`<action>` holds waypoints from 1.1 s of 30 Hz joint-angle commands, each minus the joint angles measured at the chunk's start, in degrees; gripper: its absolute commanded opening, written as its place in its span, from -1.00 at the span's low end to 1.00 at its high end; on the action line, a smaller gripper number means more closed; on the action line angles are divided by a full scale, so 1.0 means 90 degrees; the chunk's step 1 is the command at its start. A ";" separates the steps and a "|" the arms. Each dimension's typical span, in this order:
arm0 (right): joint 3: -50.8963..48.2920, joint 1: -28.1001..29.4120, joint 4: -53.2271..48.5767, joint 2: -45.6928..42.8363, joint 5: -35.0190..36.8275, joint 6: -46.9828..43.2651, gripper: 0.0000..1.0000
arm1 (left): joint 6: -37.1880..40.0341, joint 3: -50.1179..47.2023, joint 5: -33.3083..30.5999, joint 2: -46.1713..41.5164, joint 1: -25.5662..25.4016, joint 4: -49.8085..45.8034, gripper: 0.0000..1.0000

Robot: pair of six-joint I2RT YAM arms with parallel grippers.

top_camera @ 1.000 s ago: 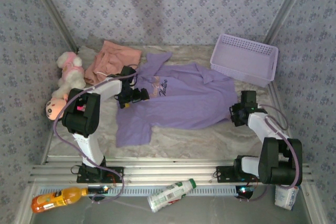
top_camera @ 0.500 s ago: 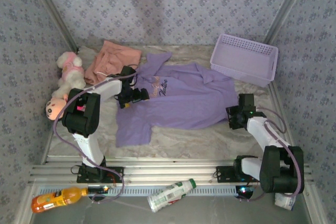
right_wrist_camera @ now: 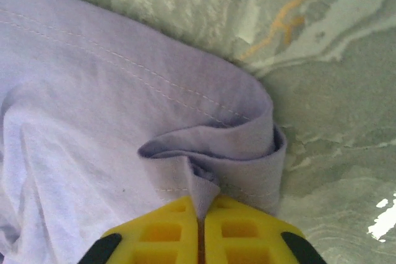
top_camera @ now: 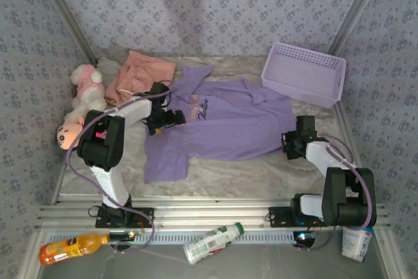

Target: Fold and stack the mixed laundry pile

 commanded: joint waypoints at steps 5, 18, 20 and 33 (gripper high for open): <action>0.0838 0.0143 -0.1653 -0.0318 0.0302 -0.1004 -0.87 | 0.0107 -0.0067 0.0043 0.0101 0.0031 -0.0308 0.99; 0.0323 0.0299 -0.3250 -0.1311 0.0108 -0.2203 -0.99 | 0.0042 -0.0190 -0.0421 -0.1293 0.0012 -0.1417 0.99; 0.0264 0.0308 -0.3376 -0.1479 0.0007 -0.2453 -1.00 | 0.0028 -0.0396 -0.0565 -0.1706 0.0012 -0.1746 1.00; 0.0137 0.0635 -0.3266 -0.1285 -0.0253 -0.3281 -1.00 | -0.1169 -0.2991 -0.0468 -0.4524 -0.0745 -0.2662 0.53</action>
